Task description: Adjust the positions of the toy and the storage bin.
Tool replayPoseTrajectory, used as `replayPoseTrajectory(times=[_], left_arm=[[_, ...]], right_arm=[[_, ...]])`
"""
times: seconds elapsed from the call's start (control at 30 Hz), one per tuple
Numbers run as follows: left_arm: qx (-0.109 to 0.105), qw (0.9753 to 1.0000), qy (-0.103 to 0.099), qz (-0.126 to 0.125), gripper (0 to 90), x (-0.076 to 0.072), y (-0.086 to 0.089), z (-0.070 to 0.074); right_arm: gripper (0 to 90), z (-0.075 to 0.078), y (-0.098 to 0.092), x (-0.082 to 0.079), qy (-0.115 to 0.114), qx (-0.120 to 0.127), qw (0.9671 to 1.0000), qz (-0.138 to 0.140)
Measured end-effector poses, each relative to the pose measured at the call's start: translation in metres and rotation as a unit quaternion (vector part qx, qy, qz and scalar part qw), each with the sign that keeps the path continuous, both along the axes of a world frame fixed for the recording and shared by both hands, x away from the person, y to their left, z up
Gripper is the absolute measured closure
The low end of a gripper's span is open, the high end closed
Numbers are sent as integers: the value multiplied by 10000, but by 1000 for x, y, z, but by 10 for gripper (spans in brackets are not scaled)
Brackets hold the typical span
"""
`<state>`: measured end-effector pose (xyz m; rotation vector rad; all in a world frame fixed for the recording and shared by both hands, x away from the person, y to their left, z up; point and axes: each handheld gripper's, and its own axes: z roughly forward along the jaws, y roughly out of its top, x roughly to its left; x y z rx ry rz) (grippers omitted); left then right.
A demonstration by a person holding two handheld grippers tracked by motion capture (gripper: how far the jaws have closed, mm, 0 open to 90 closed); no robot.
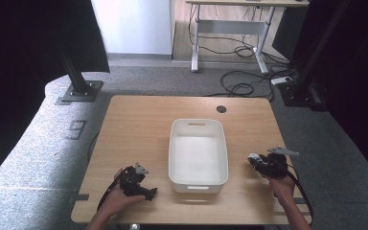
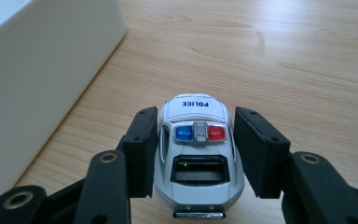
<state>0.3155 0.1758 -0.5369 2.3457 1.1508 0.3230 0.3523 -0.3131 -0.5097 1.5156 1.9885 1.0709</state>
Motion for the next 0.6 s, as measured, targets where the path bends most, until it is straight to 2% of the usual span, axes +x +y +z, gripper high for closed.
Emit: replayPoseTrajectory(times=[0.6], left_arm=[[1, 10000, -2, 2, 0, 0, 0, 0]], right_arm=[[510, -4, 18, 7, 17, -15, 10000, 94]])
